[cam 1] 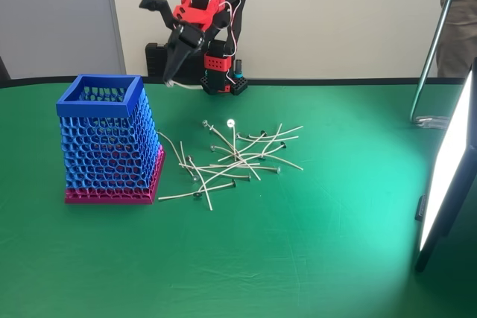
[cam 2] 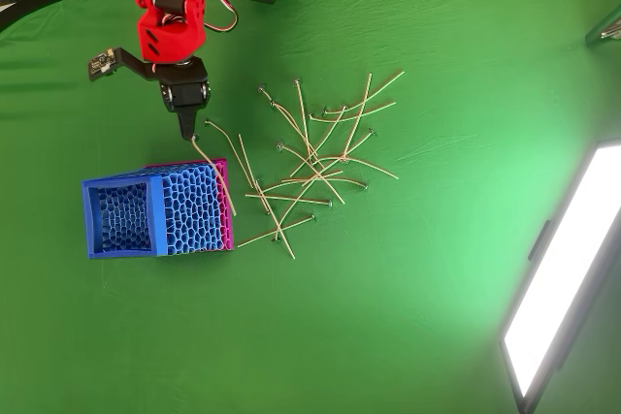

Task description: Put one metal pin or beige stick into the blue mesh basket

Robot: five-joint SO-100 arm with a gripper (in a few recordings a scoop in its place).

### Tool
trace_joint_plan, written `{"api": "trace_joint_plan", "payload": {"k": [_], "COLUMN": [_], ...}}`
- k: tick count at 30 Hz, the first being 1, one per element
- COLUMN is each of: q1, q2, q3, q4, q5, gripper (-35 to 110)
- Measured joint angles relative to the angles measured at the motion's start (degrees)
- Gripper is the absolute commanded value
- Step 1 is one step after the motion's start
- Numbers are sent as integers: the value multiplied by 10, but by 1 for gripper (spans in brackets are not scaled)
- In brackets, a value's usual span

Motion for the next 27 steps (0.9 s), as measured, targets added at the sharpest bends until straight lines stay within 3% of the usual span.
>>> {"api": "trace_joint_plan", "payload": {"k": [27], "q1": [101], "q2": [-272], "q3": [-446], "q4": [128], "q5": [141], "gripper": [1]}}
